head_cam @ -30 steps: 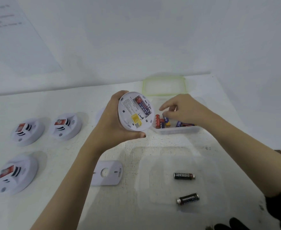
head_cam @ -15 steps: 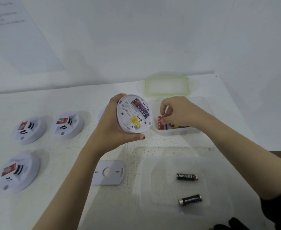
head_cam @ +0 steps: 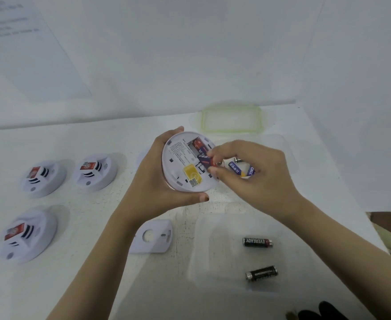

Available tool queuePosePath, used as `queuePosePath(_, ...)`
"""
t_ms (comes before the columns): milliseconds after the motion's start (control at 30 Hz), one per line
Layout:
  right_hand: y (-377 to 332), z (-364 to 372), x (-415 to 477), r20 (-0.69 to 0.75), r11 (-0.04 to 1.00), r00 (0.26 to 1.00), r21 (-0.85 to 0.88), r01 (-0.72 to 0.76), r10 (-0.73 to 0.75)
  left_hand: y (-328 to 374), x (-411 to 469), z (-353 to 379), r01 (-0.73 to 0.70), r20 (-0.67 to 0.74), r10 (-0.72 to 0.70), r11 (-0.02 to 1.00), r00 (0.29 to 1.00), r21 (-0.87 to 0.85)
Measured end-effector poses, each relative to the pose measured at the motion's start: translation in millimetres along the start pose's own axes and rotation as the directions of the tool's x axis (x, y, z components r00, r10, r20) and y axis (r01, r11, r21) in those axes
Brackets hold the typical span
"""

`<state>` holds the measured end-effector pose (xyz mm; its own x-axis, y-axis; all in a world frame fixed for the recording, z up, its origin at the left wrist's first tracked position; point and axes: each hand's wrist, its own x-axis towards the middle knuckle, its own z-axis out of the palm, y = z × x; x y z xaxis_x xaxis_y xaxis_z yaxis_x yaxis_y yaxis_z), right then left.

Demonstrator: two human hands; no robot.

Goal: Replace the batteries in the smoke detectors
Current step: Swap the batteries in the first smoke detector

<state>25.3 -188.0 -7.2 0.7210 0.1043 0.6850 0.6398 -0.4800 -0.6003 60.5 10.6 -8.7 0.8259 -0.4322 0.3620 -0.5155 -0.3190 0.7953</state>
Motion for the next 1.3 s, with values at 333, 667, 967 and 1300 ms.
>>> queuePosePath(333,-14,16,-16,0.099,0.961,0.981,0.203,-0.186,0.169,15,-17,-13,-0.102,0.001,0.102,0.995,0.995,-0.024)
queuePosePath(667,-36,21,-6,0.511,0.481,0.797,0.637,-0.602,0.32,22,-38,-41,-0.075,0.088,0.081,0.995,0.993,-0.066)
queuePosePath(967,-59,56,-10,0.516,0.407,0.732,0.612,-0.678,0.444,10,-65,-69,0.008,0.13,0.003,0.997,0.992,-0.083)
queuePosePath(1300,-82,105,-18,0.494,0.349,0.663,0.585,-0.732,0.562,-20,-96,-92,0.104,0.095,-0.095,0.989,0.991,-0.101)
